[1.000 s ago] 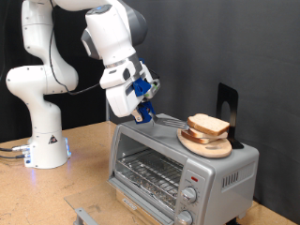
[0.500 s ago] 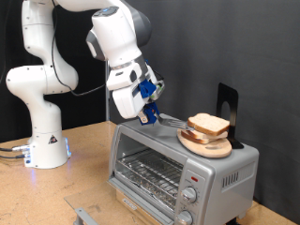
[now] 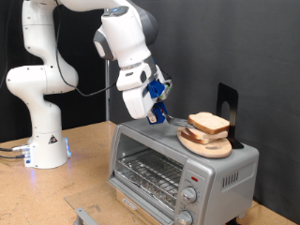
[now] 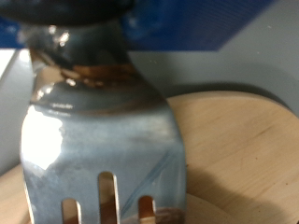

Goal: Make a piece of toast with the oven

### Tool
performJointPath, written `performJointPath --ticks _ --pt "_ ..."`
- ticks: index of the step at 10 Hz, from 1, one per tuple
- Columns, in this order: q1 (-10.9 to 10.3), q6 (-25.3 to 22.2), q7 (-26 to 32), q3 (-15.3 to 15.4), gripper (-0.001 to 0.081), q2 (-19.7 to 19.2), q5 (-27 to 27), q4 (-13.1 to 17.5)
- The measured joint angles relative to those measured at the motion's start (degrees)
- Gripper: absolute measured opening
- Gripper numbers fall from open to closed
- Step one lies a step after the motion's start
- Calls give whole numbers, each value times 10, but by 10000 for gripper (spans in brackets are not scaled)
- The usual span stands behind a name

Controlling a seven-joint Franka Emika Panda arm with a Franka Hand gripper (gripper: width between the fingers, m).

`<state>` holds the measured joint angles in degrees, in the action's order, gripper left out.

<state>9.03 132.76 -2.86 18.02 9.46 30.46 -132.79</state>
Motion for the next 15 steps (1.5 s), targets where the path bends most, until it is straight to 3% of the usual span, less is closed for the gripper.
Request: performJointPath --ticks 8,11,15 --pt "0 -34 -22 2 393 -42 -21 40" --pt "0 -94 -31 9 393 -54 -40 64" --pt "-1 -101 -45 26 393 -59 -55 77"
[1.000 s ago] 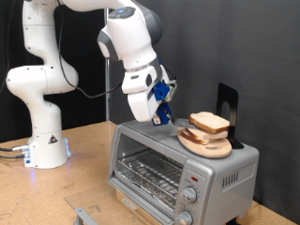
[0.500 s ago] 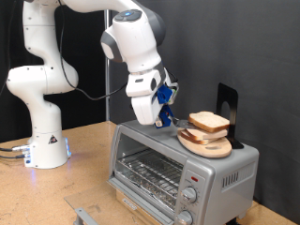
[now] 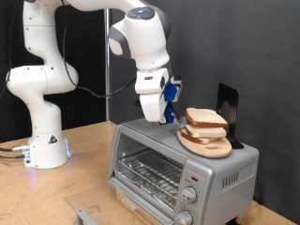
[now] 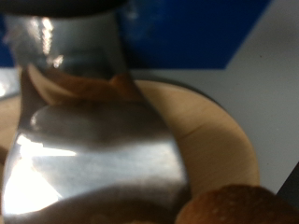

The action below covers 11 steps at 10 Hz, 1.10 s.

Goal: Make a piece of toast with the oven

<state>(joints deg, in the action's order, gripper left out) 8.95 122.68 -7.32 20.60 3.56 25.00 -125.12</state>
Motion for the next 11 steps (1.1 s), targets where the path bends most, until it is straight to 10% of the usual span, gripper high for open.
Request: performJointPath --ticks 11 --pt "0 105 35 17 393 36 25 -58"
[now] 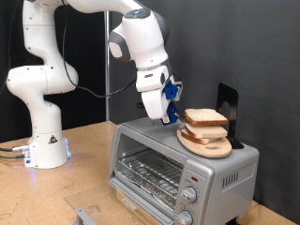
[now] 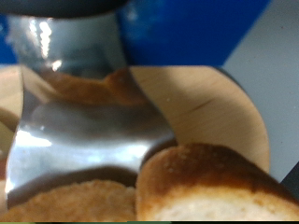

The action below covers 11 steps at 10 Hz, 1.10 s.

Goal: Make a piece of toast with the oven

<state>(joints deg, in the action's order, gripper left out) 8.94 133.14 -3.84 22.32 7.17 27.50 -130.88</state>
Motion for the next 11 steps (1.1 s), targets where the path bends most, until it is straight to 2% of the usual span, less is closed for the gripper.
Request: performJointPath --ticks 6,8,11 --pt "0 -4 38 -8 393 76 51 -49" --pt "1 -61 56 -24 393 99 60 -54" --pt "1 -28 75 -24 393 100 62 -67"
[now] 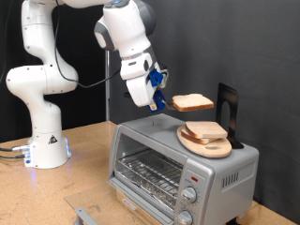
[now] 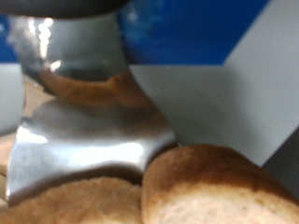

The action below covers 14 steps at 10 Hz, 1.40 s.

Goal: Make a piece of toast with the oven

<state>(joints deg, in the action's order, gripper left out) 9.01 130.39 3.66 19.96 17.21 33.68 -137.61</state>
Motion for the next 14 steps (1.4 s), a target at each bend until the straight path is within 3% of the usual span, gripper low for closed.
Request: performJointPath --ticks 6,10,11,14 --pt "6 -48 118 -98 393 86 36 -85" --pt "33 -101 153 -158 393 137 21 -135" --pt "38 -108 157 -164 393 156 17 -147" --pt "38 -126 157 -164 393 146 -12 -140"
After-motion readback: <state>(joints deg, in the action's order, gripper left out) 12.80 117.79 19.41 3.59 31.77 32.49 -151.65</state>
